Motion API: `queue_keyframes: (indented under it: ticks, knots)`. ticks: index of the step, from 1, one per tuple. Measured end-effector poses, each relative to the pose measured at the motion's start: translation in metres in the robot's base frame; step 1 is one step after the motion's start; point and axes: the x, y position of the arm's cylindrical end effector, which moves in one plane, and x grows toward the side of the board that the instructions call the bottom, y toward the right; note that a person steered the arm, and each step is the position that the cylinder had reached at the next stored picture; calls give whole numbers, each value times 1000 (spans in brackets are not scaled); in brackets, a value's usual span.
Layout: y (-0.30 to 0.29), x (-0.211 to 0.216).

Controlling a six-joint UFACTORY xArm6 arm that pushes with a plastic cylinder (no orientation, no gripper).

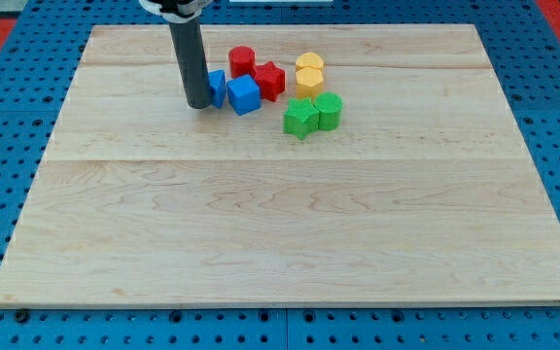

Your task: Keep arm at center of the table

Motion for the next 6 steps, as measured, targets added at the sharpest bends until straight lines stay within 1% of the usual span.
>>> queue_keyframes:
  ticks: [1,2,3,4,5,6]
  knots:
    - [10,-30]
    - [-50,-31]
    - [-64,-52]
    - [-60,14]
    - [-9,101]
    - [118,111]
